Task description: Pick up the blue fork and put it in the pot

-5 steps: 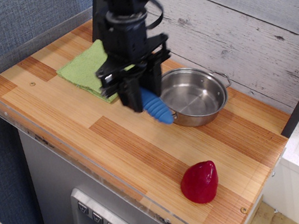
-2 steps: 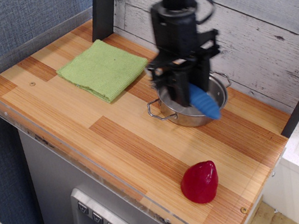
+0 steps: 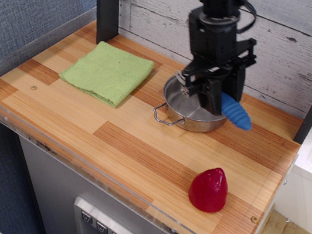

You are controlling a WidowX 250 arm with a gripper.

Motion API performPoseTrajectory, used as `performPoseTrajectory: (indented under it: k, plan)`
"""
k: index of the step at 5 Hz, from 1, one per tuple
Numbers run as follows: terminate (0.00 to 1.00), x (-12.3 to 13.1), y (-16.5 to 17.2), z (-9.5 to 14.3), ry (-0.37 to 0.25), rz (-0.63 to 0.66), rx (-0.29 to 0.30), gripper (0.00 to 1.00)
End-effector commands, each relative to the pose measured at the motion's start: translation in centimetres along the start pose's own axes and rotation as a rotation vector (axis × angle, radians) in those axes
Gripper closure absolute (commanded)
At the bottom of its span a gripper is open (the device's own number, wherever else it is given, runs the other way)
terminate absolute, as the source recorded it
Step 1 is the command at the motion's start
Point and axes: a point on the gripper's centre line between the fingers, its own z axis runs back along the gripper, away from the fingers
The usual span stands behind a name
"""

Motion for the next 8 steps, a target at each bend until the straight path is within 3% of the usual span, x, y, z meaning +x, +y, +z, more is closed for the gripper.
performPoseTrajectory:
  k: [1, 3, 5, 6, 7, 8]
  plan:
    - [0.0, 0.1, -2.4, 0.7, -0.006, -0.019, -0.019, 1.0]
    - [0.0, 1.1, -2.4, -0.7, 0.025, 0.004, 0.009, 1.0]
    - [0.0, 1.2, -2.3, -0.5, 0.026, 0.0, 0.002, 1.0]
    - [0.0, 1.3, -2.4, -0.4, 0.031, -0.014, 0.014, 0.0]
    - [0.0, 1.5, -2.4, 0.2, 0.004, -0.022, 0.013, 0.0]
    - [0.0, 1.8, -2.2, 1.3, -0.064, -0.03, -0.005, 0.0]
